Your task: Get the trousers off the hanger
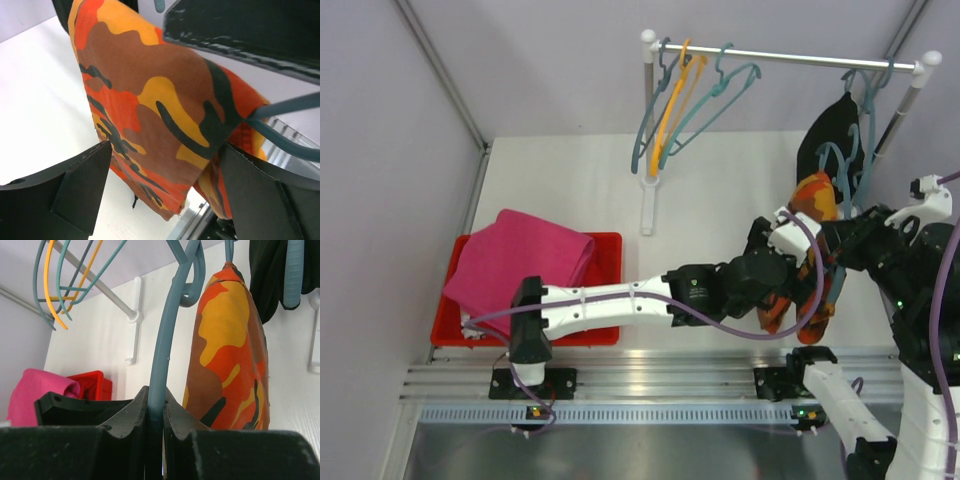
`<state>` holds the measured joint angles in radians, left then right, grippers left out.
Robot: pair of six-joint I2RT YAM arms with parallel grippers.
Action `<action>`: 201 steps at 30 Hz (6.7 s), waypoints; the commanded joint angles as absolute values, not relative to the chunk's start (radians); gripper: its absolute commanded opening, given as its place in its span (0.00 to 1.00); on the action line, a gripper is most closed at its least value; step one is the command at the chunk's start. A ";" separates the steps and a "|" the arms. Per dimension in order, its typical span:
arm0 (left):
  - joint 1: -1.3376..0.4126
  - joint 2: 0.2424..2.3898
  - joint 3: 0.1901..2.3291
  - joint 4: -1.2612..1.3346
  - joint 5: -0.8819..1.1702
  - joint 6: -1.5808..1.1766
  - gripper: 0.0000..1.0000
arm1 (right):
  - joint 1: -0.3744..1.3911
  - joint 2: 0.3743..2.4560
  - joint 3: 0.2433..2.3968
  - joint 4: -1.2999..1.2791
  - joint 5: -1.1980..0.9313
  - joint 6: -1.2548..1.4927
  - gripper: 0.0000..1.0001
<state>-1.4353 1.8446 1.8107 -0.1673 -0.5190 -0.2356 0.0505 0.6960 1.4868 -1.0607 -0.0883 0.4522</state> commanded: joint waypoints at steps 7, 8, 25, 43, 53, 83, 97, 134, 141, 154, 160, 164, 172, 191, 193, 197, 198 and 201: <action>-1.436 1.910 1.855 -0.049 -0.592 -0.256 0.91 | 0.063 0.667 1.569 -0.851 -0.094 0.466 0.00; -1.436 1.919 1.853 -0.038 -0.598 -0.262 0.91 | 0.063 0.669 1.569 -0.851 -0.095 0.468 0.00; -1.356 1.870 1.891 0.111 -0.583 -0.308 0.00 | 0.072 0.661 1.542 -0.851 -0.103 0.459 0.00; -1.319 1.727 1.999 0.009 -0.623 -0.249 0.00 | 0.071 0.555 1.244 -0.649 -0.106 0.465 0.00; -1.278 1.545 1.919 0.041 -0.686 -0.195 0.00 | 0.072 0.515 1.109 -0.580 -0.063 0.569 0.00; -1.246 1.324 1.825 0.209 -0.378 0.106 0.00 | 0.072 0.653 1.176 -0.899 0.040 0.563 0.00; -1.246 1.390 1.864 0.282 -0.270 0.199 0.00 | 0.072 0.778 1.296 -1.017 0.083 0.391 0.00; -1.025 1.810 2.233 0.442 0.219 0.083 0.00 | 0.072 0.842 1.595 -1.154 0.026 0.127 0.00; -1.009 1.825 2.279 0.515 0.273 0.067 0.00 | 0.072 0.841 1.516 -1.186 0.055 0.133 0.00; -1.006 1.732 2.303 0.416 0.172 0.091 0.00 | 0.072 0.792 1.353 -1.080 0.078 0.181 0.00; -1.005 1.615 2.234 0.298 0.080 0.153 0.00 | 0.072 0.736 1.328 -1.028 0.051 0.212 0.00; -1.003 1.494 2.168 0.184 0.012 0.210 0.00 | 0.072 0.736 1.322 -1.032 0.074 0.218 0.00; -1.005 1.208 1.956 0.017 -0.217 0.281 0.00 | 0.072 0.736 1.304 -1.025 0.109 0.232 0.00; -1.006 0.816 1.703 -0.397 -0.836 0.488 0.00 | 0.072 0.733 1.229 -0.994 0.173 0.258 0.00; -1.005 0.776 1.664 -0.423 -0.879 0.491 0.00 | 0.074 0.732 1.221 -0.991 0.179 0.261 0.00; -1.005 0.720 1.629 -0.478 -0.920 0.499 0.00 | 0.072 0.738 1.207 -0.988 0.187 0.264 0.00; -1.006 0.701 1.631 -0.503 -0.925 0.497 0.00 | 0.072 0.739 1.206 -0.991 0.187 0.264 0.00; -1.006 0.677 1.637 -0.577 -0.957 0.497 0.00 | 0.071 0.735 1.195 -0.988 0.196 0.267 0.00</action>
<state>-1.0077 0.7113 1.6089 -0.6094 -0.9188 0.4713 0.0711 0.7467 1.2022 -1.0393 0.1711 0.2493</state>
